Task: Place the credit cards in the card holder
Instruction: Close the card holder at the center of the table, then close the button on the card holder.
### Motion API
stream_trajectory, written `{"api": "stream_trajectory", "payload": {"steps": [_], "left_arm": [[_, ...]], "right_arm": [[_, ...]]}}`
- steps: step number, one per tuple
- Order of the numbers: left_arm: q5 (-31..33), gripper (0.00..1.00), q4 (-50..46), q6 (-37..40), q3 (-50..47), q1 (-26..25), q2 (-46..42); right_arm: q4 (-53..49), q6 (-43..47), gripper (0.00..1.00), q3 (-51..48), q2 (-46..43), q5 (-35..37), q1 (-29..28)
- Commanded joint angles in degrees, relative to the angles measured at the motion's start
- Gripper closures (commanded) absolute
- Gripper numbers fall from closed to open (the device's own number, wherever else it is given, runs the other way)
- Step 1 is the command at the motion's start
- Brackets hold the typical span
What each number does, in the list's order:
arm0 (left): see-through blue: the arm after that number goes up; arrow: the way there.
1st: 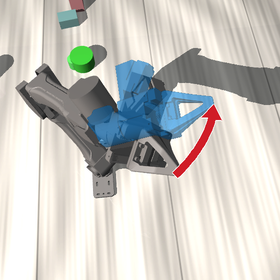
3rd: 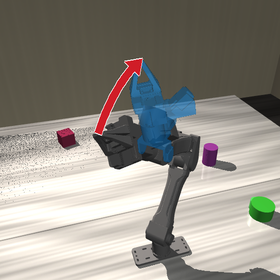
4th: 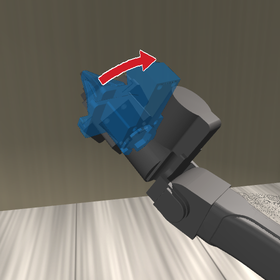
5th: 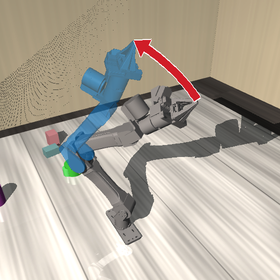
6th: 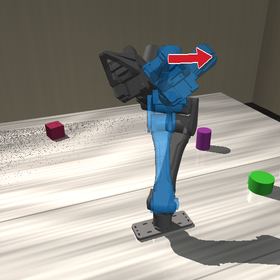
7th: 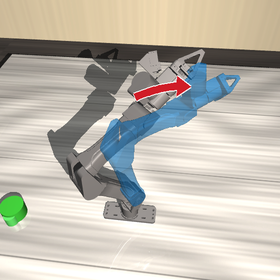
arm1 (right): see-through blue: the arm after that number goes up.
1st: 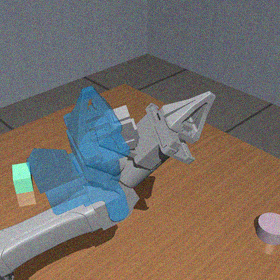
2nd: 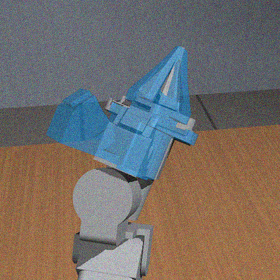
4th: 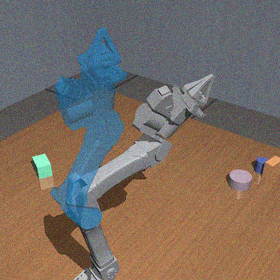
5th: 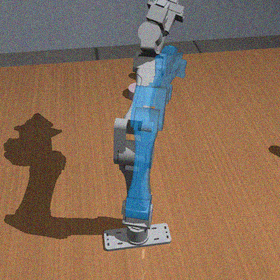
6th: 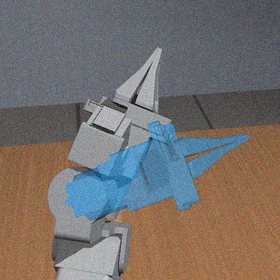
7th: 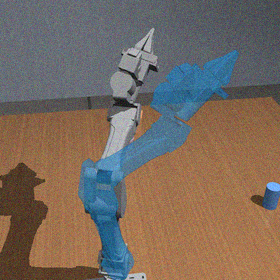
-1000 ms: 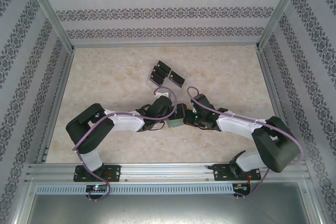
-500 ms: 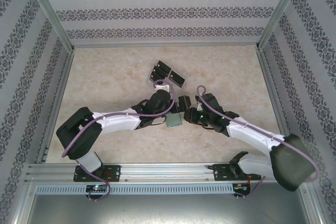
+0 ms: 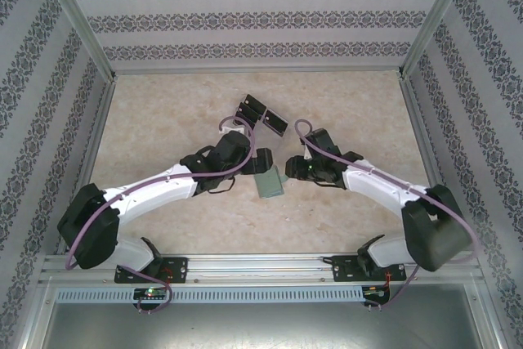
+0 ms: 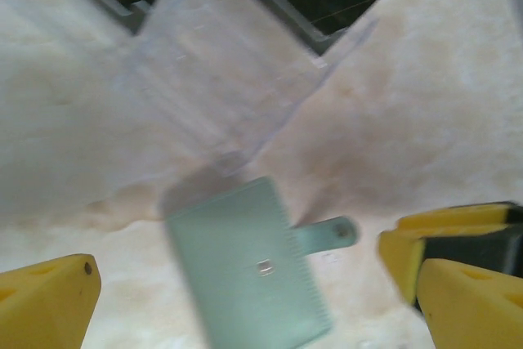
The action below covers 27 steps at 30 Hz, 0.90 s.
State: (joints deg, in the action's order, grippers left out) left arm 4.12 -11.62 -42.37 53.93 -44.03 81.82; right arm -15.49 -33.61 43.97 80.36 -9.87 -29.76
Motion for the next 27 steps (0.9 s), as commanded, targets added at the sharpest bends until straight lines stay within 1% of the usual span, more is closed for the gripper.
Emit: {"api": "stream_trajectory", "payload": {"steps": [1,4,7,11,18,23,24,27], "left_arm": [[2.83,0.0,-11.06,7.62,0.27,0.79,-0.82],[1.07,0.0,-10.94,9.49,-1.03,0.77,0.04],[-1.56,0.0,-8.69,9.37,-2.22,0.62,1.61],[-2.88,0.0,-6.09,8.8,-2.38,-0.3,5.11],[-2.91,0.0,-4.41,8.02,-1.87,-1.8,10.34],[-2.8,0.0,-3.33,7.74,-1.74,-2.51,12.83],[-2.61,0.0,-3.15,7.82,-1.56,-2.63,13.68],[-1.83,0.0,-3.5,8.31,-0.68,-3.37,15.74]], "right_arm": [[-0.97,3.24,0.59,2.07,2.77,1.54,0.14],[-0.29,3.65,0.65,2.61,4.28,1.55,0.13],[0.1,3.87,0.7,2.88,5.46,1.29,0.14],[0.76,3.73,0.77,3.06,6.28,0.74,0.14],[1.13,3.77,0.88,3.17,6.78,0.16,0.14],[1.26,3.63,0.99,2.96,6.52,-0.61,0.15],[1.46,3.54,1.0,2.89,6.49,-1.03,0.14],[1.53,3.07,1.0,2.44,6.01,-2.05,-0.03]]}}
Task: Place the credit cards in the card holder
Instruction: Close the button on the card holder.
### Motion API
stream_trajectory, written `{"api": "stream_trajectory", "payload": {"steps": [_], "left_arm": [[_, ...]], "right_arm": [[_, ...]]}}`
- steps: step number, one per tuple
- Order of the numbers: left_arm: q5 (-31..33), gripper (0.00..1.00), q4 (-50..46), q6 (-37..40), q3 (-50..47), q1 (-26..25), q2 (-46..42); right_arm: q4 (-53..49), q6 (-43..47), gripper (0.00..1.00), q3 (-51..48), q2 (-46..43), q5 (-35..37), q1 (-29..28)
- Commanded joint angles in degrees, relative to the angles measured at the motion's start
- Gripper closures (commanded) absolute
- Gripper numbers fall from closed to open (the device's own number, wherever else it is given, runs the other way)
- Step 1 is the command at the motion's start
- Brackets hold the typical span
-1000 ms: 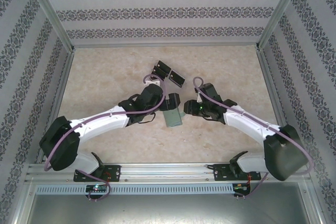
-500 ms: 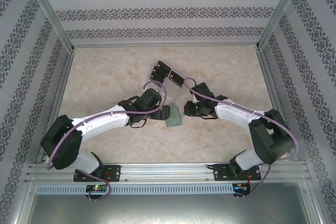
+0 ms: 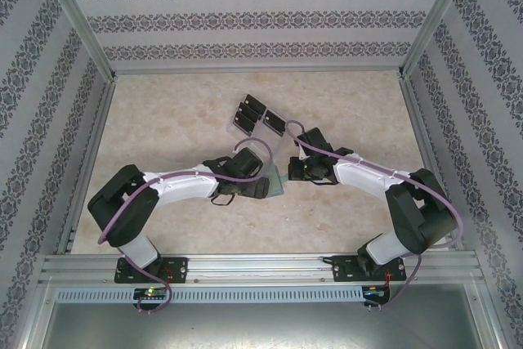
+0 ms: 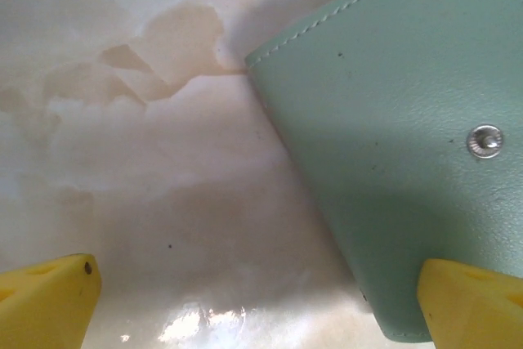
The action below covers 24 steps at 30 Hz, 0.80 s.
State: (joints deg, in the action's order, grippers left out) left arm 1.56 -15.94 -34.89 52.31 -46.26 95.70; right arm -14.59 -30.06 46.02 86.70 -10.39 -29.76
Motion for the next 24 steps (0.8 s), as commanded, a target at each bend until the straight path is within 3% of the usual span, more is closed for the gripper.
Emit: {"api": "stream_trajectory", "payload": {"steps": [1,16,24], "left_arm": [[1.1,0.0,0.6,1.05,1.16,-1.41,2.46],[1.9,0.0,-3.34,-4.97,-3.48,-7.31,-2.24],[2.37,0.0,-1.87,-10.11,-6.19,-10.6,-3.34]], "right_arm": [[0.79,-0.8,1.0,0.02,-0.68,-1.89,-0.17],[-0.08,-8.28,1.0,-9.19,-11.84,-1.97,-8.68],[-2.54,-8.44,1.0,-10.22,-15.08,-1.49,-8.38]]}}
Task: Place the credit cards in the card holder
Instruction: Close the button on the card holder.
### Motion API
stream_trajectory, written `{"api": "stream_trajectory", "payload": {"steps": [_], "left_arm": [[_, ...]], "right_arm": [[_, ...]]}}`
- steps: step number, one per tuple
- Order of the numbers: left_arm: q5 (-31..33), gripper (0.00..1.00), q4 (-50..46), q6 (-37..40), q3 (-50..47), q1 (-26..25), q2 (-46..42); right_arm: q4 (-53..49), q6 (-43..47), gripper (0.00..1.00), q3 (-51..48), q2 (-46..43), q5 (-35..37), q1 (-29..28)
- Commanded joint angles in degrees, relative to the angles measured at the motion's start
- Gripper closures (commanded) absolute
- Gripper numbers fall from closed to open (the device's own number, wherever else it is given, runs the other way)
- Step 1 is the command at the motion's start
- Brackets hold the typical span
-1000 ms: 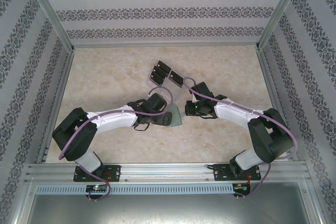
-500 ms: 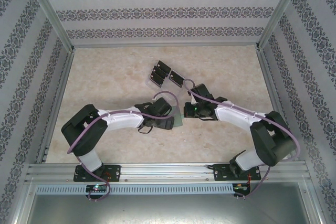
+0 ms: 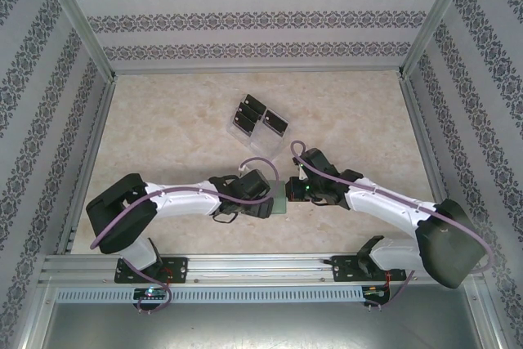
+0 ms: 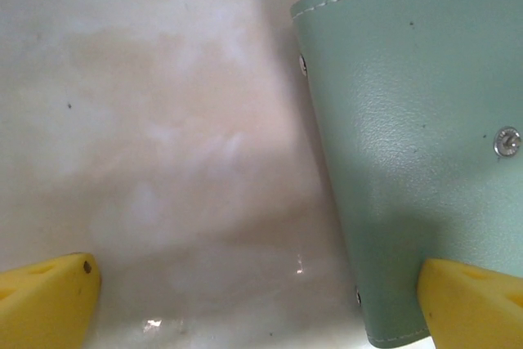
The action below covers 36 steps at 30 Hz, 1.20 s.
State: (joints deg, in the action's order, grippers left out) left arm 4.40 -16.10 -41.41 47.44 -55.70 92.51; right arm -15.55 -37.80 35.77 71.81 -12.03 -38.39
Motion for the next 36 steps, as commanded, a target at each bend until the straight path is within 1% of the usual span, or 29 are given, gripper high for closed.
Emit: {"api": "stream_trajectory", "payload": {"steps": [1,10,18,22,31,36], "left_arm": [[-0.36,0.0,-1.52,-3.69,-1.14,-1.23,0.1],[-0.17,0.0,0.37,-3.9,-1.46,-1.34,1.83],[-0.71,0.0,2.05,-4.21,-2.66,-1.32,2.24],[-0.71,0.0,2.21,-4.14,-2.75,-1.29,2.21],[-0.8,0.0,2.77,-4.33,-3.38,-1.34,1.97],[-0.8,0.0,3.33,-4.41,-3.66,-1.42,1.89]], "right_arm": [[-1.7,-0.61,1.0,0.41,0.1,-0.22,0.24],[-0.91,-0.43,1.0,1.98,2.16,-4.06,-0.3],[0.54,-1.04,1.0,3.55,4.61,-3.97,-1.2],[0.47,-0.89,1.0,4.87,6.33,-2.86,-1.97],[-2.83,0.57,1.0,8.24,10.18,5.03,-5.01],[-3.87,1.22,1.0,9.51,12.71,7.21,-6.16]]}}
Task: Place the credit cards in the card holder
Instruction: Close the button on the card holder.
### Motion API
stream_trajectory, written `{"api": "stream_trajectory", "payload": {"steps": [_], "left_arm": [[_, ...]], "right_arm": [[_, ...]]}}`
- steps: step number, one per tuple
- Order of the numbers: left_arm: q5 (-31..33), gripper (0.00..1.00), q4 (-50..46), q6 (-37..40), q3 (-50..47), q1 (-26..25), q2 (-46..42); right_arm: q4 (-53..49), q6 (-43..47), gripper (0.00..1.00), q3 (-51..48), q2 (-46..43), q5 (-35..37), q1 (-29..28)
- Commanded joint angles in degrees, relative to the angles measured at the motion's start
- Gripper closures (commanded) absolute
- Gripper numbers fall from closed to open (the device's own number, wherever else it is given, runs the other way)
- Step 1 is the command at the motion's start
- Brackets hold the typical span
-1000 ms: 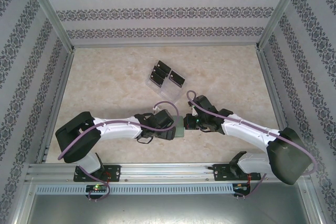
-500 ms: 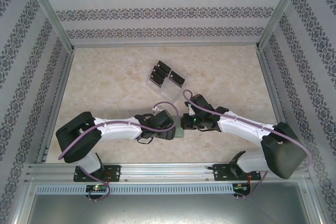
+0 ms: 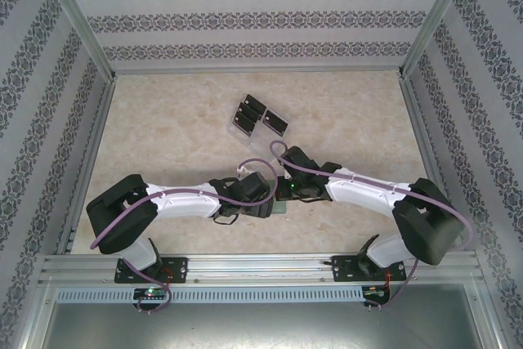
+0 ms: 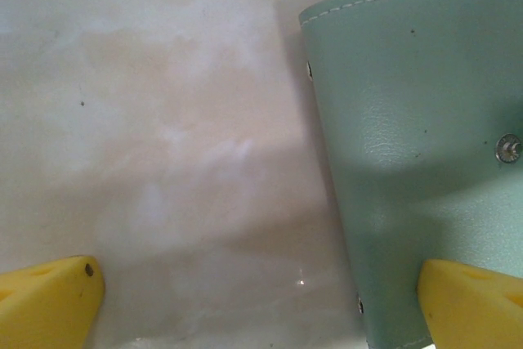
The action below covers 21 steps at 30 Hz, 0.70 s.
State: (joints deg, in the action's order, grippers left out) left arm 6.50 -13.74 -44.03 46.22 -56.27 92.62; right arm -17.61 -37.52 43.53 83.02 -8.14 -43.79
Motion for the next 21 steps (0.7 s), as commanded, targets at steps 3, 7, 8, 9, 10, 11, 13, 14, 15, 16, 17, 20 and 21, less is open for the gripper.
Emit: {"api": "stream_trajectory", "payload": {"steps": [3,7,8,9,10,11,13,14,15,16,17,20,21], "left_arm": [[-3.1,0.0,1.41,-1.85,-2.64,-0.86,1.78],[-3.16,0.0,1.66,-2.0,-2.96,-0.86,1.69],[-3.12,0.0,1.67,-1.94,-2.95,-0.85,1.69],[-3.08,0.0,1.78,-1.94,-2.96,-0.86,1.69],[-3.07,0.0,1.71,-1.94,-2.9,-0.81,1.69],[-3.1,0.0,1.8,-1.98,-2.93,-0.86,1.67],[-3.16,0.0,2.03,-2.03,-2.98,-0.86,1.69],[-3.15,0.0,2.03,-2.01,-3.06,-0.85,1.69],[-3.16,0.0,2.05,-2.02,-3.15,-0.86,1.69],[-3.16,0.0,2.11,-2.03,-3.14,-0.85,1.69],[-3.17,0.0,2.07,-2.07,-3.13,-0.84,1.69],[-3.09,0.0,2.09,-2.05,-3.2,-0.84,1.6],[-3.07,0.0,2.06,-2.1,-3.29,-0.85,1.52]], "right_arm": [[-2.08,1.26,1.0,2.63,3.1,4.05,-1.28],[-2.23,1.57,1.0,3.48,4.99,4.48,-1.65],[-2.01,1.56,1.0,3.49,5.37,4.29,-1.69],[-1.91,1.48,1.0,3.65,5.76,4.11,-1.76],[-1.91,1.48,1.0,3.75,6.13,4.02,-1.77],[-1.82,1.48,1.0,3.84,6.48,3.86,-1.89],[-1.41,1.39,1.0,3.71,6.71,3.44,-1.89],[-1.36,1.3,1.0,3.75,6.88,3.18,-1.9],[-1.35,1.31,1.0,3.76,7.05,2.96,-1.83],[-1.45,1.25,1.0,3.76,7.12,2.6,-1.83],[-1.55,1.22,1.0,3.71,7.02,2.44,-1.83],[-1.73,0.87,1.0,2.98,5.43,2.34,-1.94],[-1.97,0.78,1.0,2.88,4.89,2.46,-1.95]]}}
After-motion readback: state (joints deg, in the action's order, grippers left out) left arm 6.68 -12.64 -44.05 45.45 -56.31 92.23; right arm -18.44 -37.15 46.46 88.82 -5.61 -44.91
